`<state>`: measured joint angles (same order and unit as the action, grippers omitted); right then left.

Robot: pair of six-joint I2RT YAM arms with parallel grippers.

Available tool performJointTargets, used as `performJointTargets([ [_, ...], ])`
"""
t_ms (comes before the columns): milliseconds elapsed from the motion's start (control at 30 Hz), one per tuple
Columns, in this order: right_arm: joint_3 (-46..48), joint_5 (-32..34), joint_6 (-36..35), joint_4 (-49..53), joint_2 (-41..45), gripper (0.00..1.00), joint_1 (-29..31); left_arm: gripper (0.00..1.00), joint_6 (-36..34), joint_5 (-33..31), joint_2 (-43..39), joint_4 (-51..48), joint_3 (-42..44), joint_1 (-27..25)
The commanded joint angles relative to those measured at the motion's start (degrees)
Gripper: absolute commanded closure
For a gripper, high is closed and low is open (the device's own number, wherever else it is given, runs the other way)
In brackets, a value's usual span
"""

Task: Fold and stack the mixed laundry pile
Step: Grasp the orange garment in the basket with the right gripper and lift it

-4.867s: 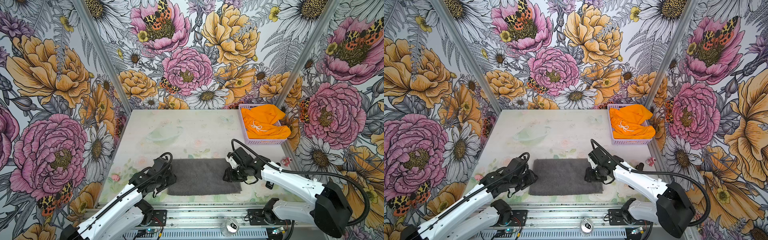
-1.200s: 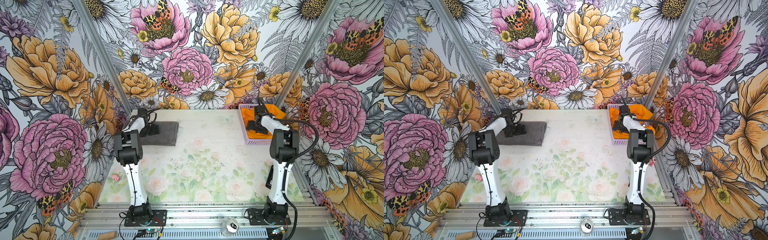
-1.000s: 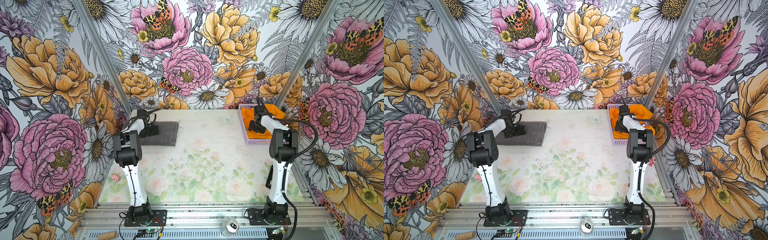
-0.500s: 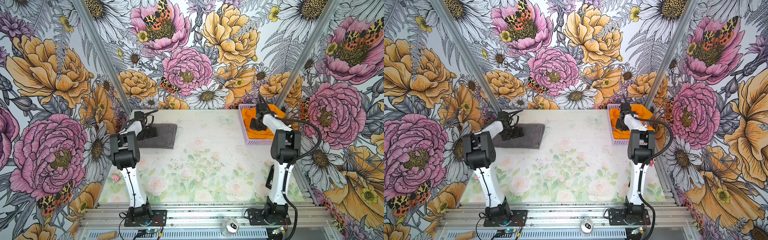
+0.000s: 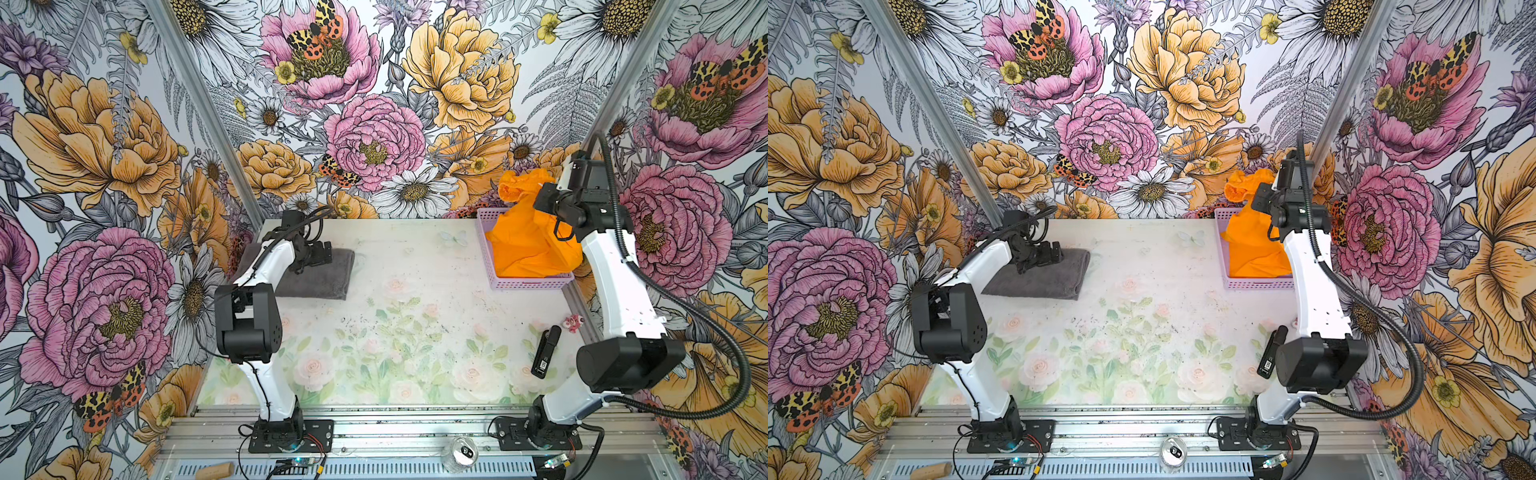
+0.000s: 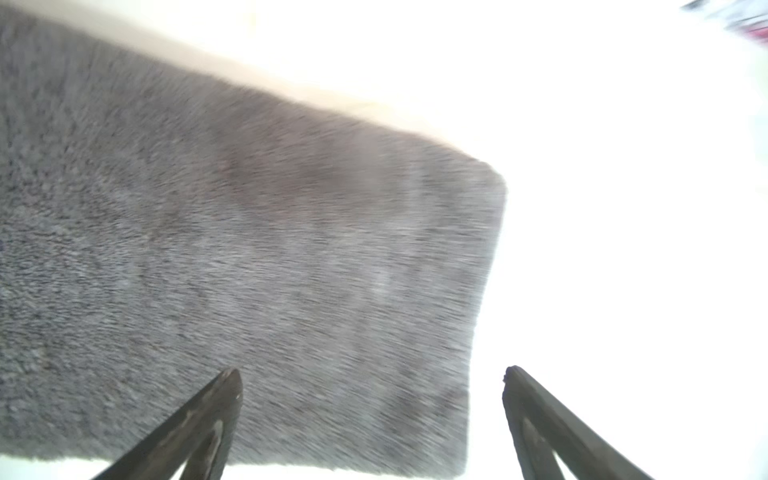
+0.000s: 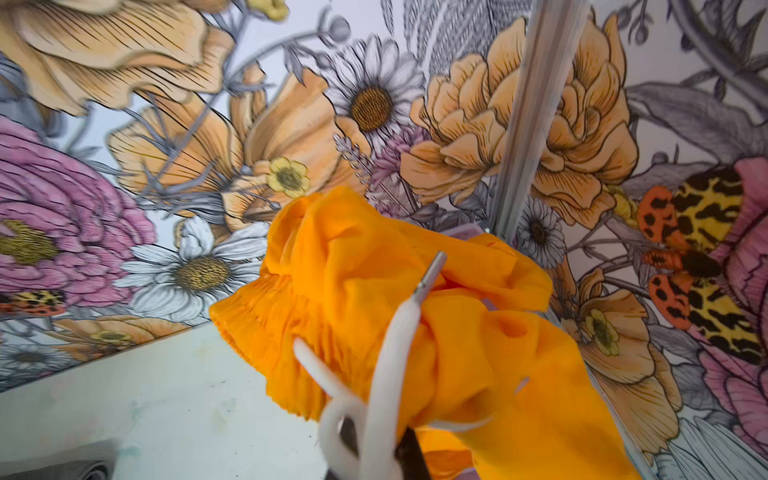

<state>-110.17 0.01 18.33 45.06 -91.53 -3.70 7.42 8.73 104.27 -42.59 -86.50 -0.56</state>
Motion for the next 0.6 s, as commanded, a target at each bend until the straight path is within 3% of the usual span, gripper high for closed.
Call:
performJointTargets([
  [0,-4.19,-6.57,-0.73,0.85,3.4,1.0,1.78,0.01,3.07,1.95,-5.72,3.0,2.5,-3.19],
  [233,-14.43,-14.87,-0.75,4.98,7.14,1.0,9.32,0.01,6.78,1.38,-15.94,7.43,9.37,-10.02],
  [433,-23.69,-21.41,0.63,6.75,7.57,1.0,16.99,0.01,7.92,1.27,-21.73,8.2,12.42,-10.77],
  [567,-24.79,-27.01,3.57,6.62,6.93,1.0,20.23,0.01,8.04,0.72,-24.37,8.18,13.7,-10.21],
])
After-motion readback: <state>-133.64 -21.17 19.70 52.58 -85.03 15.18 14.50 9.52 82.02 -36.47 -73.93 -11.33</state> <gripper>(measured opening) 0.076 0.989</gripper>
